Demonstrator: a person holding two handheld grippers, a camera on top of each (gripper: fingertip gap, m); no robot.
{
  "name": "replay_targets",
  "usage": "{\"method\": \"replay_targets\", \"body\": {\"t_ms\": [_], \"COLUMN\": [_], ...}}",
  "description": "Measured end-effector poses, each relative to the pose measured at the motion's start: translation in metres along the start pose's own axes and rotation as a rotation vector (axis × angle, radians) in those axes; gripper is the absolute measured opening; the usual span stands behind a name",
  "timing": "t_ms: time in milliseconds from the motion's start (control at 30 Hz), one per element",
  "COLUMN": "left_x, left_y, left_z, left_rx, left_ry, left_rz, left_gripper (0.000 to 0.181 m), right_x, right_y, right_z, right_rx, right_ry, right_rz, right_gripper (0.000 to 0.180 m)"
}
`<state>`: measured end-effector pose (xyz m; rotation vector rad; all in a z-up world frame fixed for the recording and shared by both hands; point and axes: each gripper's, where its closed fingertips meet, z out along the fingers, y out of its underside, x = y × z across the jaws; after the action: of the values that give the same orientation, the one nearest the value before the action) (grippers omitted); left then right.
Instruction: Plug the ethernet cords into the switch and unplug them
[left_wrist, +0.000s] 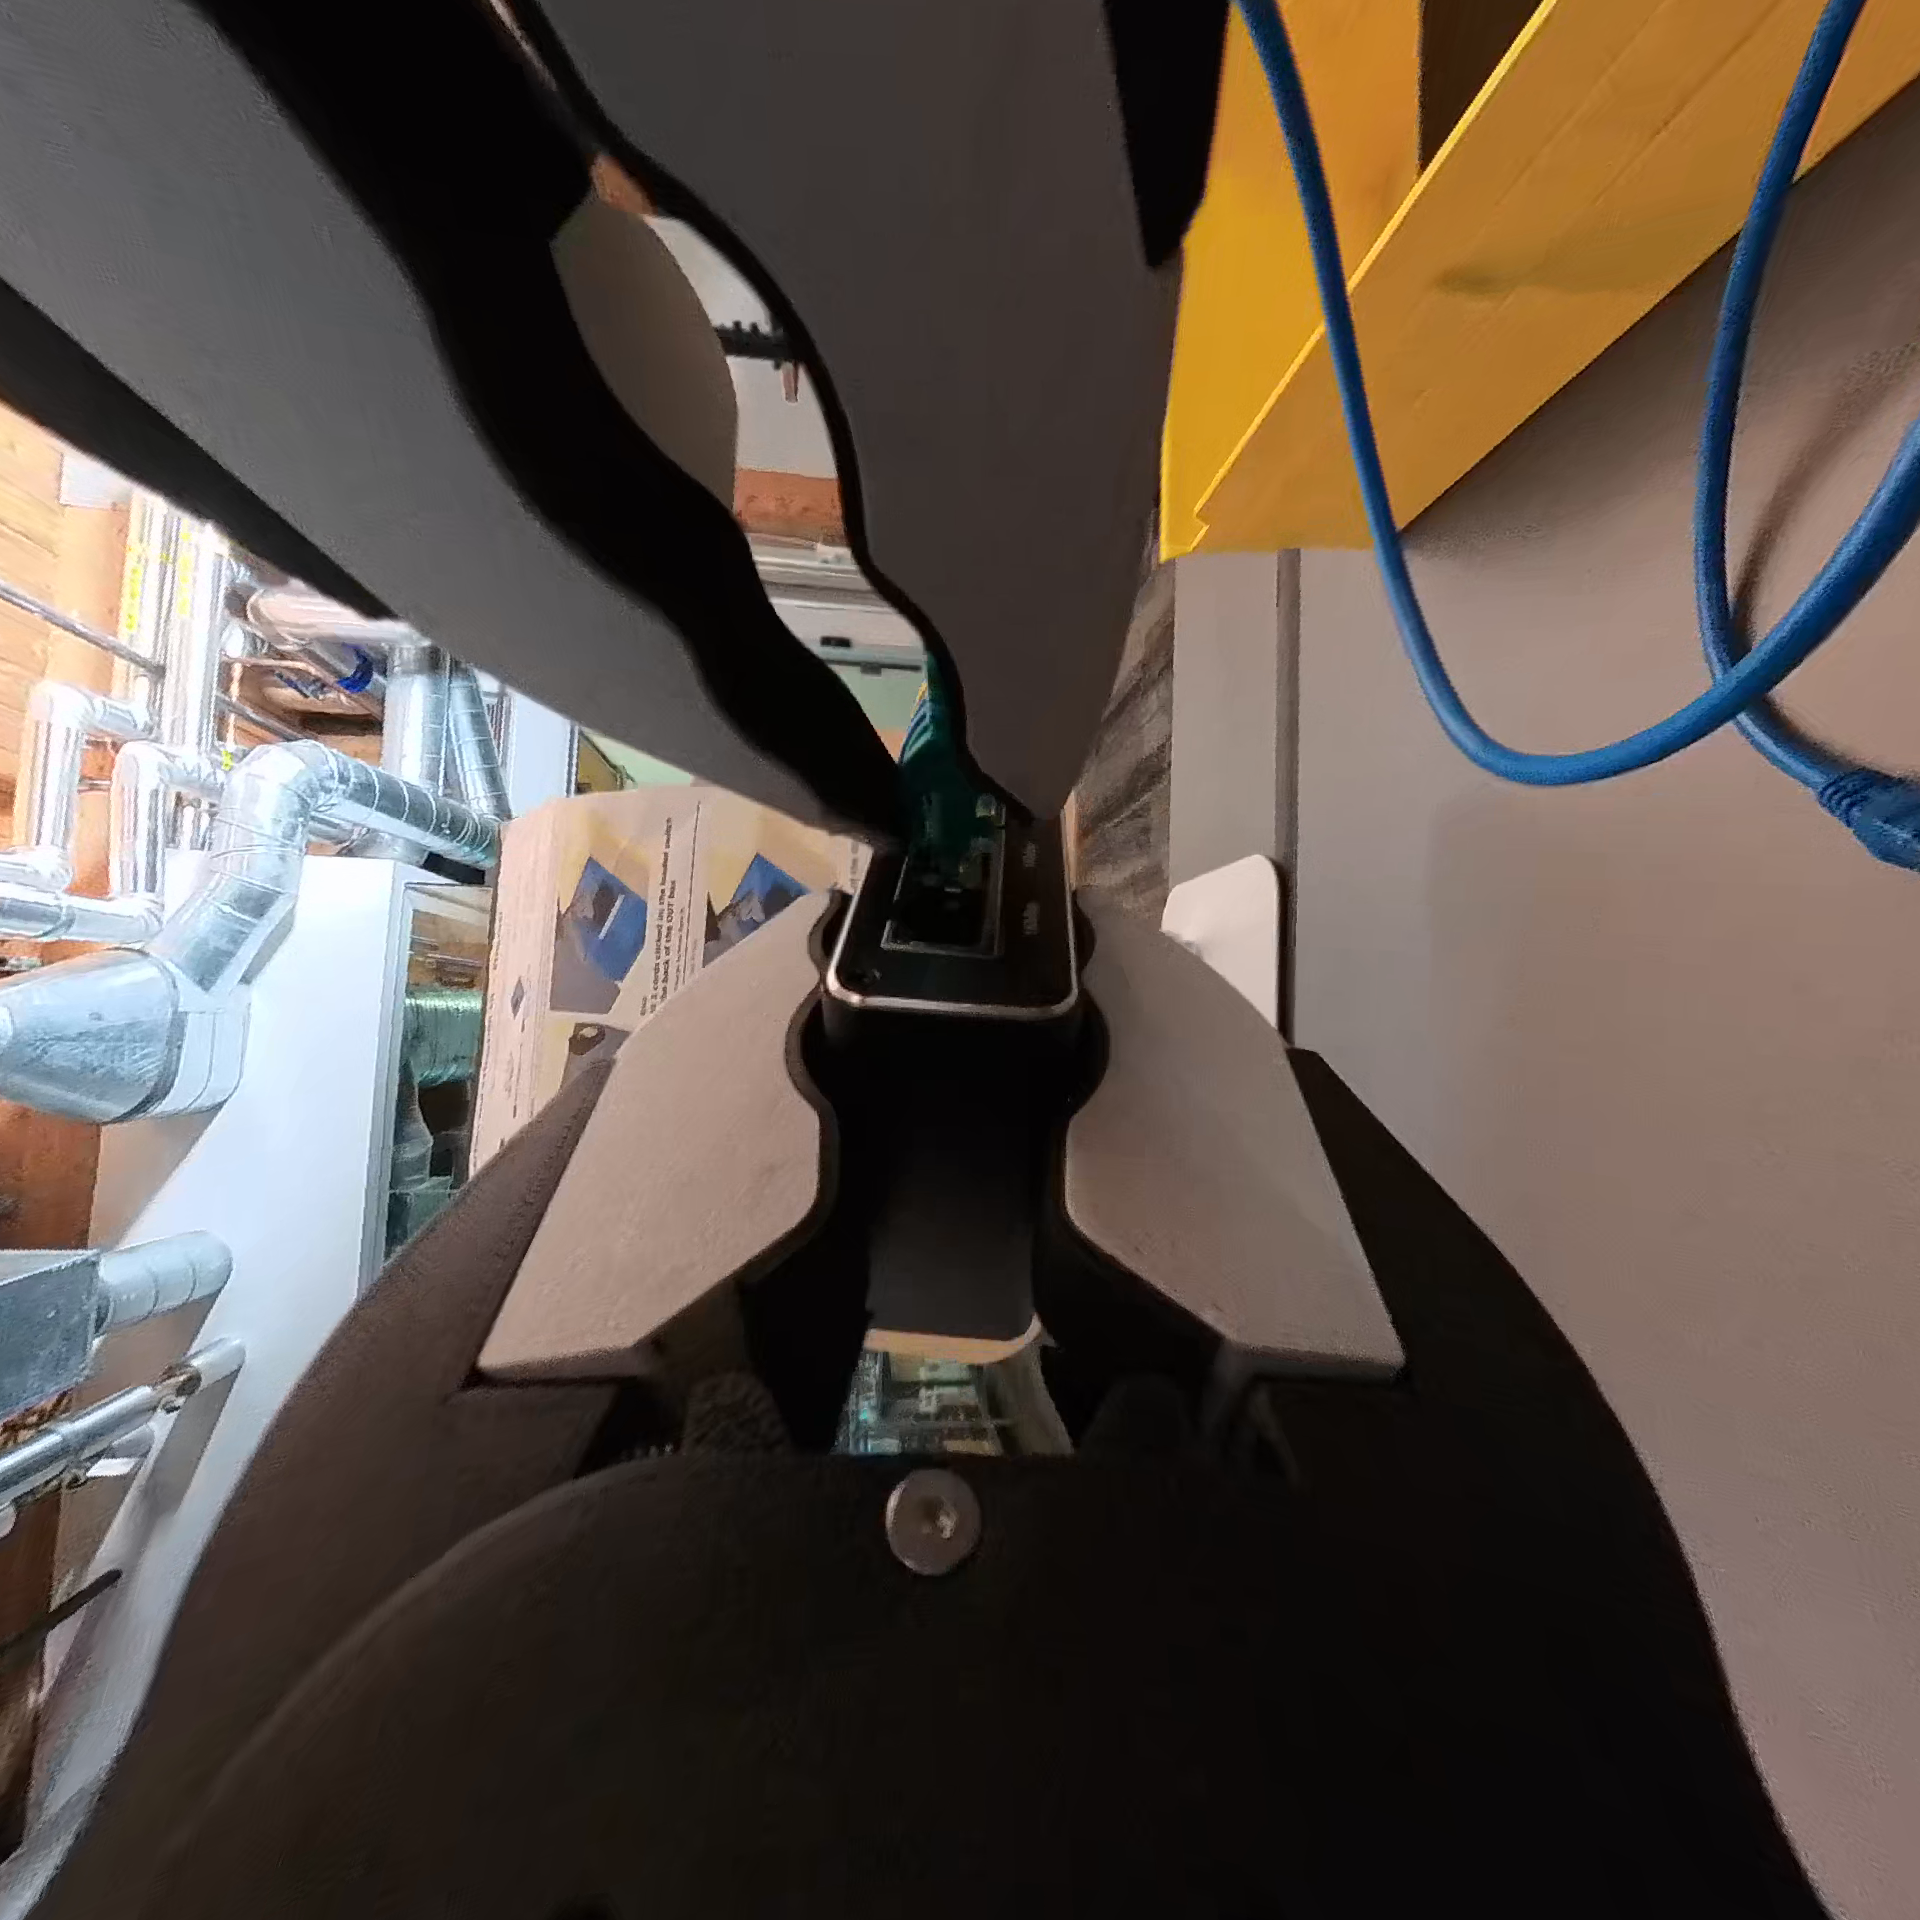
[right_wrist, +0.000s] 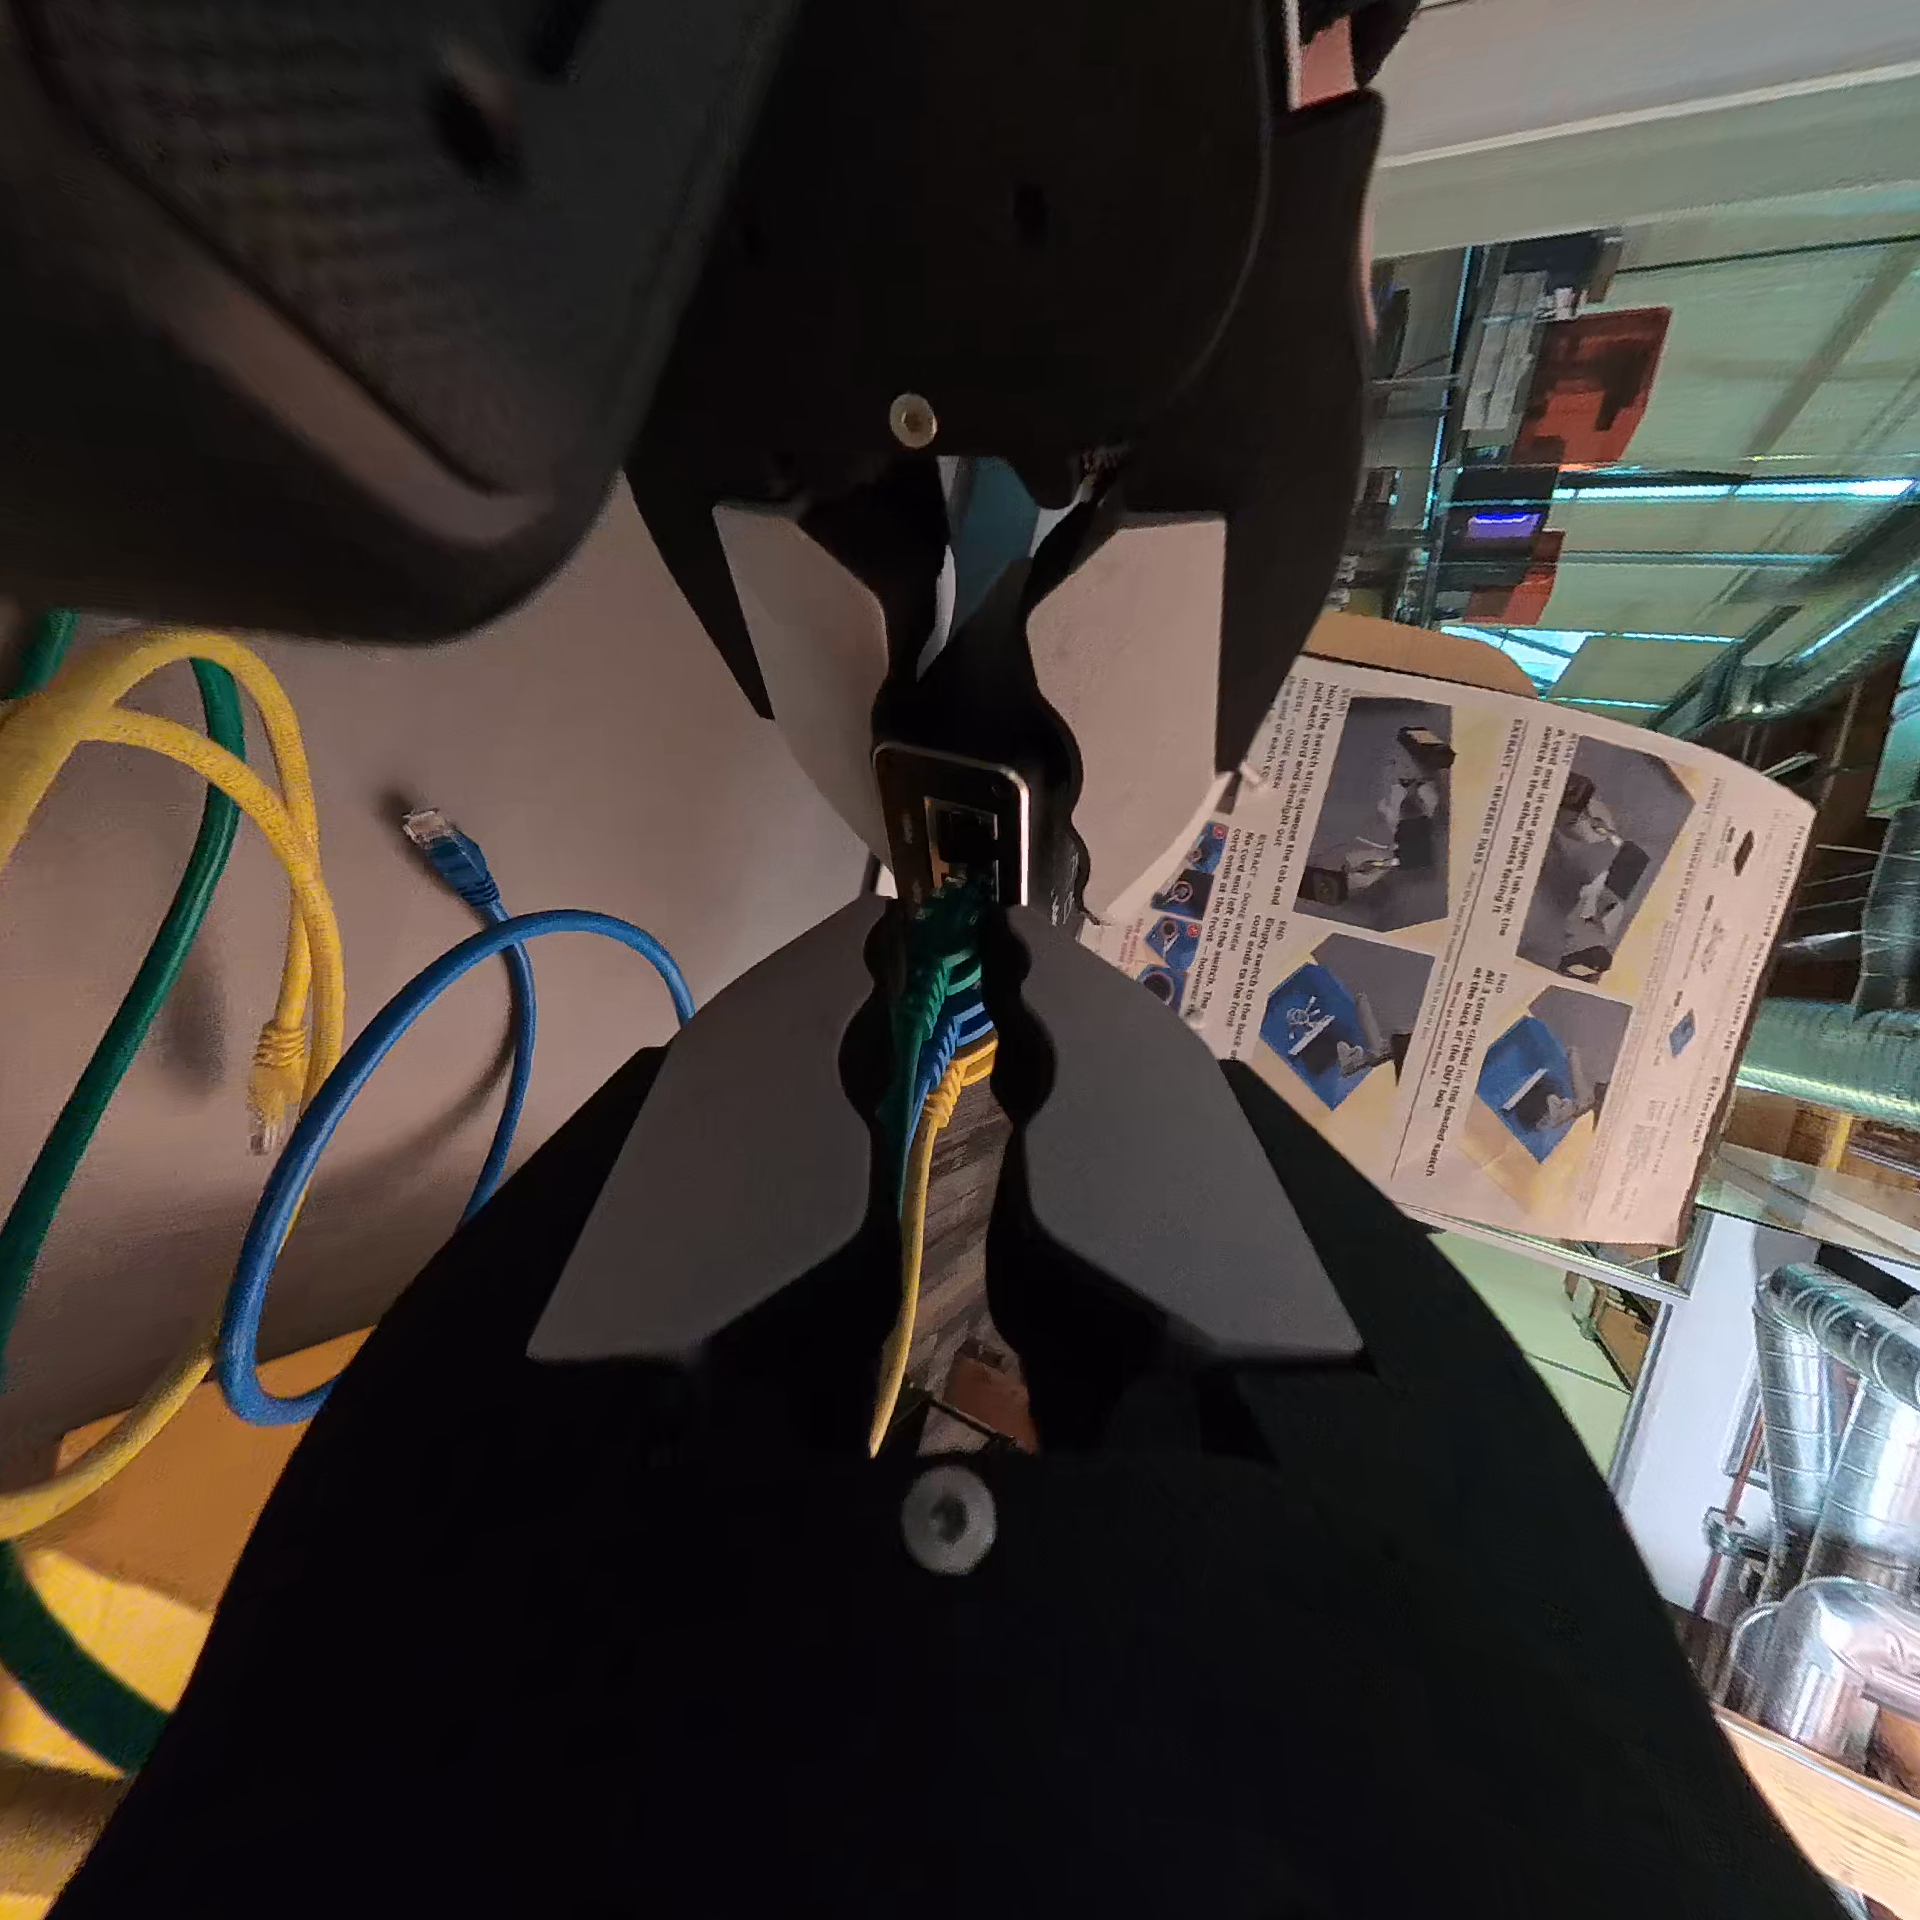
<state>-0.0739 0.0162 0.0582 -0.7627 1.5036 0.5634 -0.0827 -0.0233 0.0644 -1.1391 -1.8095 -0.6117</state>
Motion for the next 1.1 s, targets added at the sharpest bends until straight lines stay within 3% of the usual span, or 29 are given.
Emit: {"method": "replay_targets", "body": {"t_ms": [233,267,333,400,467,567,833,1100], "left_x": [0.004,0.003,-0.024,-0.045,-0.055,-0.039,0.006,0.019], "left_y": [-0.009,-0.005,0.036,0.046,0.043,0.047,0.036,0.035], "left_z": [0.001,0.003,0.002,-0.018,-0.033,-0.025,0.008,0.016], "left_rx": [0.037,0.008,-0.166,-0.102,-0.080,-0.138,-0.159,-0.136], "left_ry": [0.014,0.012,-0.131,-0.127,-0.117,-0.049,0.055,0.087], "left_rz": [-0.030,-0.031,-0.016,-0.119,-0.116,-0.060,0.014,-0.002], "left_gripper": [0.038,0.038,0.037,0.037,0.037,0.038,0.038,0.038], "right_x": [-0.006,-0.007,-0.045,-0.056,-0.052,-0.041,-0.098,-0.061], "right_y": [0.005,0.004,-0.006,0.011,0.002,-0.021,0.022,0.010], "right_z": [-0.006,-0.007,-0.012,-0.002,-0.005,-0.015,0.015,-0.002], "right_rx": [-0.017,-0.017,0.048,-0.073,-0.006,0.121,-0.087,0.222], "right_ry": [-0.048,-0.063,-0.250,-0.149,-0.117,-0.086,-0.299,-0.099], "right_rz": [-0.005,-0.015,-0.027,-0.210,-0.079,0.078,0.204,0.515], "right_gripper": [0.014,0.013,0.014,0.015,0.015,0.015,0.016,0.022]}}
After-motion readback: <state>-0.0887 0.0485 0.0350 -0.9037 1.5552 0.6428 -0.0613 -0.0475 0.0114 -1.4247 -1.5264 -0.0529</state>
